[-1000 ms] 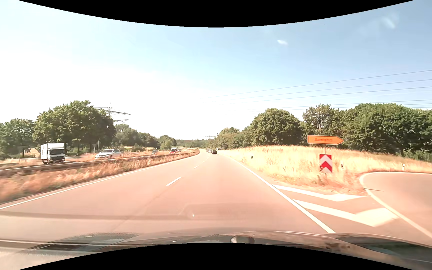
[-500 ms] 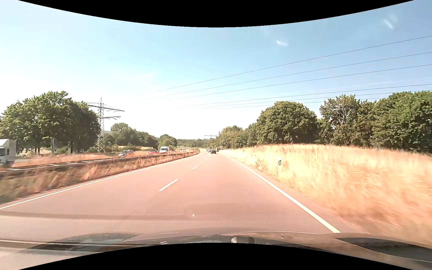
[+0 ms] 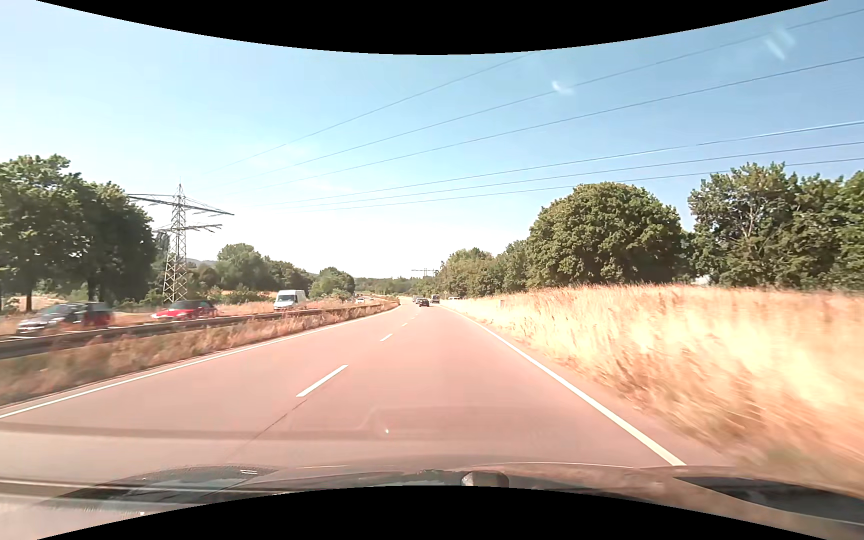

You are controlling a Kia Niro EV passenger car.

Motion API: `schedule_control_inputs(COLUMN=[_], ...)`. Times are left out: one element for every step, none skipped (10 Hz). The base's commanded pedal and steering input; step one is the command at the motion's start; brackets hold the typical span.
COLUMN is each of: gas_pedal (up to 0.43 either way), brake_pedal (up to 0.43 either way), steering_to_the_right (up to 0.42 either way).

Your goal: Follow the waypoints while adhering to traffic rules and regulations

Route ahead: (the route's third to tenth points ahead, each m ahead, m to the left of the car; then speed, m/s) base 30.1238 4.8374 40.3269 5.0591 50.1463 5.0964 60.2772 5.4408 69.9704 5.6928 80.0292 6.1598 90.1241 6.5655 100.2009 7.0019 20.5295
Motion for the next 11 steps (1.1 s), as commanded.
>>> schedule_control_inputs(gas_pedal=[0.110, 0.098, 0.098, 0.098, 0.098, 0.098, 0.098, 0.098, 0.098, 0.098, 0.098], brake_pedal=[0.000, 0.000, 0.000, 0.000, 0.000, 0.000, 0.000, 0.000, 0.000, 0.000, 0.000], steering_to_the_right=[-0.004, -0.004, -0.004, -0.004, -0.004, -0.004, -0.004, -0.004, -0.004, -0.004, -0.004])
